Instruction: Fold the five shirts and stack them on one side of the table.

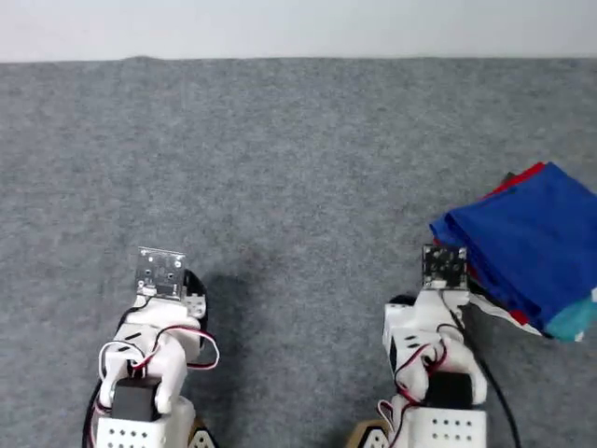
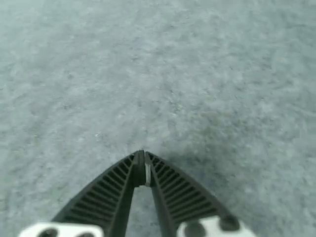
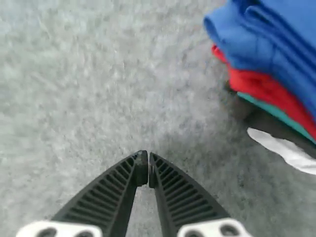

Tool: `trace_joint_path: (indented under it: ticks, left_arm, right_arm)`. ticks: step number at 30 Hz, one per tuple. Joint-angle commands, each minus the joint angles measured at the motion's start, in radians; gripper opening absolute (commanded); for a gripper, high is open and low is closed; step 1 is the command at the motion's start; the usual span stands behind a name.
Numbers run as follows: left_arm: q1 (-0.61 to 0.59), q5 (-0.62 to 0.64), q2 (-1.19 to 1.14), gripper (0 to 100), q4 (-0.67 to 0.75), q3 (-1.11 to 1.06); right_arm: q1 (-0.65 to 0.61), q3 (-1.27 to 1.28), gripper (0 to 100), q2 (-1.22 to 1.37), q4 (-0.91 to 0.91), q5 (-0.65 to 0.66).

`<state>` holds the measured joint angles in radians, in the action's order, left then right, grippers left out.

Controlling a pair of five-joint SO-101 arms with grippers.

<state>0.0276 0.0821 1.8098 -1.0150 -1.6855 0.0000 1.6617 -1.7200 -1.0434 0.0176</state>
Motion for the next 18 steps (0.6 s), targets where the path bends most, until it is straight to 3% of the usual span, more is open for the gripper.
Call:
trace_joint_path:
  ticks: [1,10,14,18]
  left_arm:
    - [0.018,-0.011,0.009,1,0.015,0.004]
    - [0.011,-0.009,0.009,1,-0.054,0.002]
    - [0.011,-0.008,0.009,1,-0.155,0.002]
    - [0.009,-0.006,0.009,1,-0.219,0.002]
  right_arm:
    - [-0.022,0.021,0.8,-0.107,-0.01,0.012]
    - [-0.17,0.021,0.9,-0.068,-0.116,-0.103]
    - [-0.163,0.021,0.9,-0.064,-0.191,-0.095]
    - [-0.13,0.021,0.9,-0.073,-0.251,-0.006]
